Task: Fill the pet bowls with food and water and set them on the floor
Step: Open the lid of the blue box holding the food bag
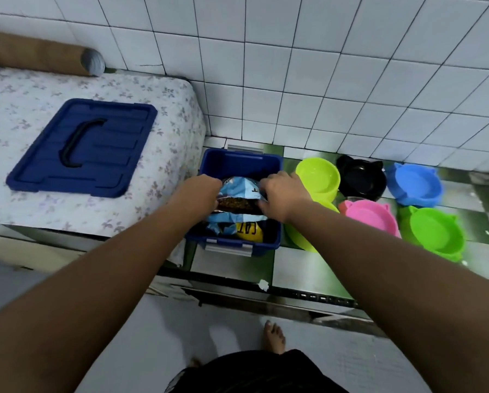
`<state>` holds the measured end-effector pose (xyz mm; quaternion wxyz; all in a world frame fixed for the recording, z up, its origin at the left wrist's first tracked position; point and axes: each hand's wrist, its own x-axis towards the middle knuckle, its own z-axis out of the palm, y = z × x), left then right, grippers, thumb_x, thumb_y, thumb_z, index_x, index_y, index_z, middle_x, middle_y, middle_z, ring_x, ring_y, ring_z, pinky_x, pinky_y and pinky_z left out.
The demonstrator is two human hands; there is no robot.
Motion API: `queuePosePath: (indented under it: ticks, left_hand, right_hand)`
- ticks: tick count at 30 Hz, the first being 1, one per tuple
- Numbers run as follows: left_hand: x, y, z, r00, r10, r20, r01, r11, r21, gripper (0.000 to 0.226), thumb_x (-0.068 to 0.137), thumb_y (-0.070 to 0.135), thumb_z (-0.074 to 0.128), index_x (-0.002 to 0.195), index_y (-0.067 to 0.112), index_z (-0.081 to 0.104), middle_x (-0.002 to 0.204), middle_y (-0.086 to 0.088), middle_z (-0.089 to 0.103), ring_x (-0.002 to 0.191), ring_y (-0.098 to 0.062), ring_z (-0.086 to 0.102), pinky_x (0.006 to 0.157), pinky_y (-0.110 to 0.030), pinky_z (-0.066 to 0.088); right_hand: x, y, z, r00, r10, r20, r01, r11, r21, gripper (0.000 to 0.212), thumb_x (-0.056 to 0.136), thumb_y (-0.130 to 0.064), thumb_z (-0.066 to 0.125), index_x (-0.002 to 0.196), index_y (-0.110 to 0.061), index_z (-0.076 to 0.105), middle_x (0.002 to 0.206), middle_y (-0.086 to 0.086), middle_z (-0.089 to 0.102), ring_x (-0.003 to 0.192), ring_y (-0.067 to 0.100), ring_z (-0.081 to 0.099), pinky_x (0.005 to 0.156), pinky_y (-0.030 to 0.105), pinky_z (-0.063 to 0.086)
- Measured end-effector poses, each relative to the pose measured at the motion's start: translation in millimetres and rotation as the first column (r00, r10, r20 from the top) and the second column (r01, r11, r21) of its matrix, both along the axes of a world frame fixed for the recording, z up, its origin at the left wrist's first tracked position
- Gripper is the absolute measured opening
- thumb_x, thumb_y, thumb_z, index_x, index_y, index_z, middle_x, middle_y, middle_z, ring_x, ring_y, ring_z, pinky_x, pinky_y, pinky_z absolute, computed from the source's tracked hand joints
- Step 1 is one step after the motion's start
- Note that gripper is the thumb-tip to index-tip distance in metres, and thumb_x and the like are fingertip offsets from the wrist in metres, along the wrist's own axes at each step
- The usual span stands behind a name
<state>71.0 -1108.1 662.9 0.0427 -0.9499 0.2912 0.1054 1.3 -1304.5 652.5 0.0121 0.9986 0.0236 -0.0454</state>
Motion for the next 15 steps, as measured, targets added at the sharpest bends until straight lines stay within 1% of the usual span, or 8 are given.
queuePosePath:
  ticks: [2,4,5,7,9,10,13,15]
  left_hand:
    - [1,-1,1,1.0,0.021,-0.013,-0.021,1.0,-0.02,0.019,0.101,0.017,0.055,0.115,0.012,0.067,0.105,-0.01,0.07,0.094,-0.026,0.066,0.074,-0.035,0.048]
    - [1,-2,3,0.999,0.042,-0.029,-0.044,0.997,-0.07,0.021,0.103,0.016,0.051,0.115,0.01,0.067,0.106,-0.012,0.07,0.096,-0.028,0.066,0.077,-0.037,0.049]
    - [2,-1,4,0.998,0.055,-0.033,-0.058,0.993,-0.103,0.022,0.103,0.015,0.05,0.115,0.008,0.067,0.107,-0.014,0.07,0.096,-0.03,0.066,0.077,-0.037,0.049]
    - [4,0,6,0.996,0.085,-0.04,-0.091,0.978,-0.188,0.023,0.102,0.014,0.05,0.112,0.005,0.068,0.105,-0.016,0.07,0.095,-0.031,0.065,0.079,-0.039,0.051]
    - [9,1,8,0.992,0.116,-0.043,-0.124,0.946,-0.3,0.021,0.101,0.014,0.053,0.108,0.006,0.071,0.102,-0.015,0.07,0.091,-0.03,0.065,0.082,-0.042,0.053]
    - [12,2,8,0.99,0.131,-0.041,-0.137,0.927,-0.349,0.02,0.099,0.013,0.055,0.105,0.007,0.072,0.101,-0.015,0.071,0.089,-0.029,0.065,0.081,-0.041,0.053]
    - [16,0,13,0.983,0.173,-0.065,-0.184,0.889,-0.42,0.018,0.097,0.009,0.055,0.1,0.008,0.073,0.098,-0.014,0.073,0.079,-0.026,0.066,0.074,-0.035,0.053]
    - [17,-3,16,0.968,0.212,-0.137,-0.251,0.856,-0.451,0.018,0.1,0.008,0.053,0.099,0.009,0.07,0.093,-0.014,0.073,0.068,-0.026,0.068,0.071,-0.038,0.06]
  right_hand:
    - [-1,-1,-3,1.0,-0.022,0.004,0.022,0.998,-0.062,0.033,0.094,-0.041,0.046,0.11,-0.019,0.066,0.113,0.005,0.063,0.113,0.028,0.052,0.097,0.042,0.04]
    - [-3,-2,-5,0.998,-0.041,0.046,0.043,0.999,-0.031,0.033,0.096,-0.039,0.044,0.106,-0.02,0.069,0.109,0.005,0.065,0.11,0.029,0.053,0.095,0.04,0.041]
    - [-3,-3,-4,0.996,-0.063,0.068,0.062,0.998,0.009,0.03,0.096,-0.037,0.045,0.102,-0.02,0.069,0.105,0.005,0.067,0.106,0.029,0.056,0.09,0.038,0.042]
    - [-3,-4,-3,0.988,-0.14,0.072,0.129,0.982,0.14,0.024,0.095,-0.032,0.047,0.092,-0.02,0.067,0.096,0.008,0.069,0.095,0.032,0.06,0.077,0.035,0.042]
    - [-1,-5,-1,0.971,-0.238,0.015,0.223,0.929,0.294,0.019,0.094,-0.029,0.048,0.087,-0.02,0.063,0.091,0.009,0.068,0.088,0.034,0.062,0.067,0.032,0.042]
    - [1,-5,1,0.962,-0.272,-0.012,0.258,0.899,0.355,0.018,0.094,-0.028,0.048,0.085,-0.02,0.061,0.09,0.009,0.067,0.086,0.035,0.062,0.065,0.032,0.043]
    - [6,-5,9,0.943,-0.327,-0.065,0.317,0.82,0.476,0.014,0.095,-0.027,0.048,0.092,-0.022,0.06,0.091,0.009,0.067,0.078,0.031,0.065,0.064,0.032,0.049]
    - [8,-3,14,0.926,-0.345,-0.153,0.364,0.715,0.597,0.015,0.097,-0.022,0.044,0.099,-0.018,0.058,0.083,0.011,0.069,0.059,0.028,0.07,0.051,0.031,0.053]
